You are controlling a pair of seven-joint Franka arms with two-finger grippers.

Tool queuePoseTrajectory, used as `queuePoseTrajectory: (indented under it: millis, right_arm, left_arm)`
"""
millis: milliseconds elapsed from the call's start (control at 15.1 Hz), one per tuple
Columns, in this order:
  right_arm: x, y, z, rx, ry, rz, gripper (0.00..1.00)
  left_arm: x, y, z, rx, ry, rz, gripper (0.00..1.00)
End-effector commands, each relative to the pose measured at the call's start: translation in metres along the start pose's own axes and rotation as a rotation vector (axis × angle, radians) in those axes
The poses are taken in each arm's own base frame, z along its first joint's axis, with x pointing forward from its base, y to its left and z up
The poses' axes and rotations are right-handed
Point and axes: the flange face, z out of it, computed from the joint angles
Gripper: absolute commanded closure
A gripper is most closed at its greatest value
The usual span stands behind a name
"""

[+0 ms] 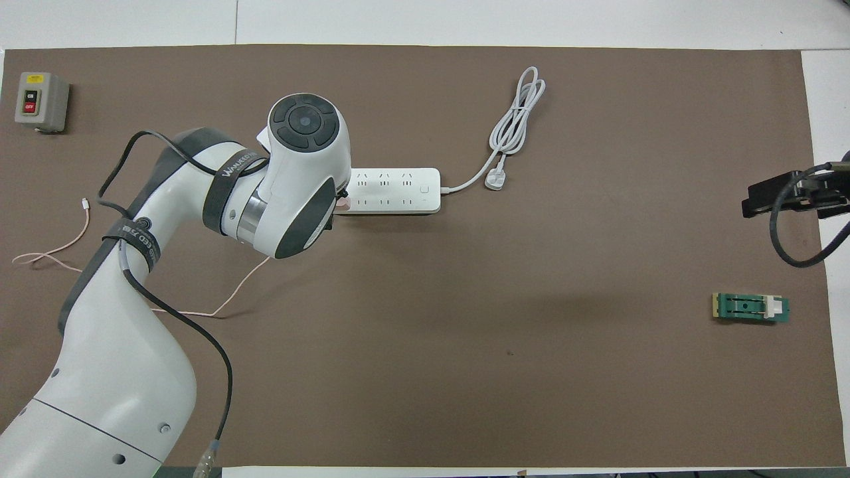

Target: Plug charger into power strip

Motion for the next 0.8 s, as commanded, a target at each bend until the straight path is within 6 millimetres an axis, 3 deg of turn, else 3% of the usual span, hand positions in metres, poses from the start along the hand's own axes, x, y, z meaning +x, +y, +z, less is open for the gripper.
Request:
queuePoseTrajectory:
  millis: [0, 730]
  right_arm:
    - [-0.0044, 0.0036, -0.0024, -0.012, -0.012, -0.013, 0.0]
    - [-0.0044, 0.0036, -0.0024, -0.012, -0.012, -0.013, 0.0]
  left_arm:
    - [0.0024, -0.011, 0.0006, -0.02, 0.018, -0.006, 1.0]
    - [0.0108, -0.0091, 0.0037, -0.031, 0.032, -0.003, 1.0]
